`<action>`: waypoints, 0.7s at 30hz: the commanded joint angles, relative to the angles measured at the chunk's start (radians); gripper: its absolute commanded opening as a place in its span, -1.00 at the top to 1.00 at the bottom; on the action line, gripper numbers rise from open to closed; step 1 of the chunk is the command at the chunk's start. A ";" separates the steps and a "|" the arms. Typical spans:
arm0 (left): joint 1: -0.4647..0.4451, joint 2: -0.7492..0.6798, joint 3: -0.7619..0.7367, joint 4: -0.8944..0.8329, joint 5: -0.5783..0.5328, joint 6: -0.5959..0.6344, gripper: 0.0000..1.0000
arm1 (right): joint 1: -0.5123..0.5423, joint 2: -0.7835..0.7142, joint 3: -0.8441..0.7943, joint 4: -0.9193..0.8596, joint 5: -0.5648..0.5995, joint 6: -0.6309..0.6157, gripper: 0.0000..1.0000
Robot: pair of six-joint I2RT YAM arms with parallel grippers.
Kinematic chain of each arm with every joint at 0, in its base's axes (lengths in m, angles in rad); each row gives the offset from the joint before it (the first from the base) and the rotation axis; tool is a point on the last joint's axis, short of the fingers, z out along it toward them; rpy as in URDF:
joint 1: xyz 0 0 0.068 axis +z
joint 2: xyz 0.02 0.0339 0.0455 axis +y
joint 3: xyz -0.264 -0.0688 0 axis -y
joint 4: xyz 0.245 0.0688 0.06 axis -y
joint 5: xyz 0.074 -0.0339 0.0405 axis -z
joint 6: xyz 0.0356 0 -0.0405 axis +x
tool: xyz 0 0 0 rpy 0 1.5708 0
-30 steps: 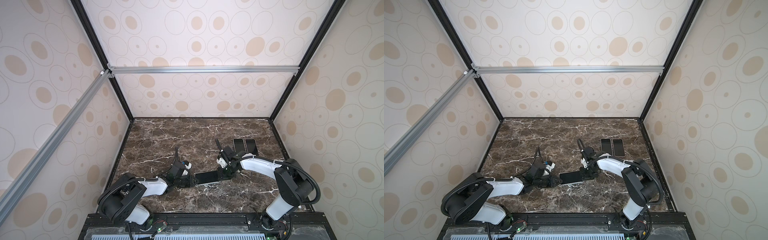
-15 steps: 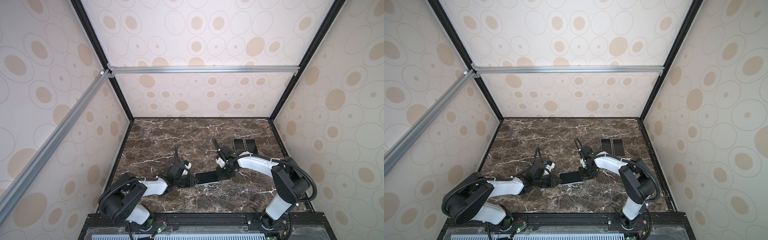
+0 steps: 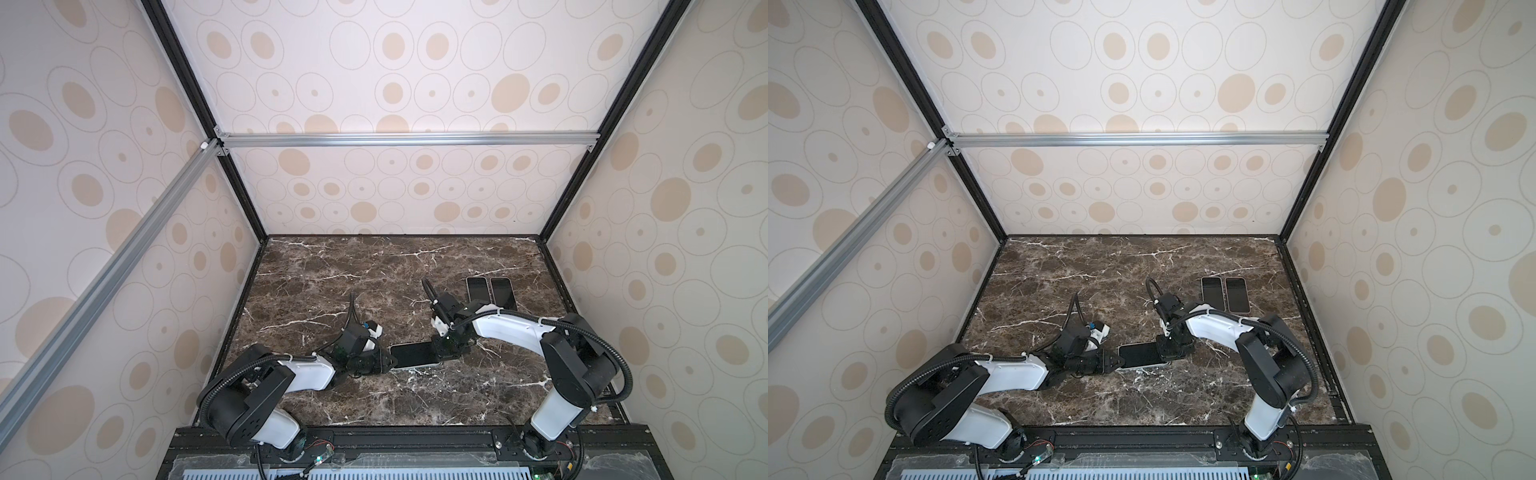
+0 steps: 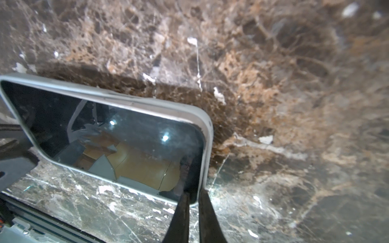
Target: Put the phone into the phone case
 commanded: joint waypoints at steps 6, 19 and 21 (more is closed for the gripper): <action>-0.021 0.027 -0.013 -0.047 -0.021 -0.009 0.43 | 0.077 0.123 -0.062 0.052 0.134 -0.003 0.76; -0.018 -0.041 0.019 -0.147 -0.107 0.016 0.27 | 0.048 0.018 0.029 -0.051 0.059 -0.075 0.62; -0.016 -0.039 0.028 -0.155 -0.112 0.022 0.27 | 0.038 -0.001 0.044 -0.060 0.042 -0.075 0.61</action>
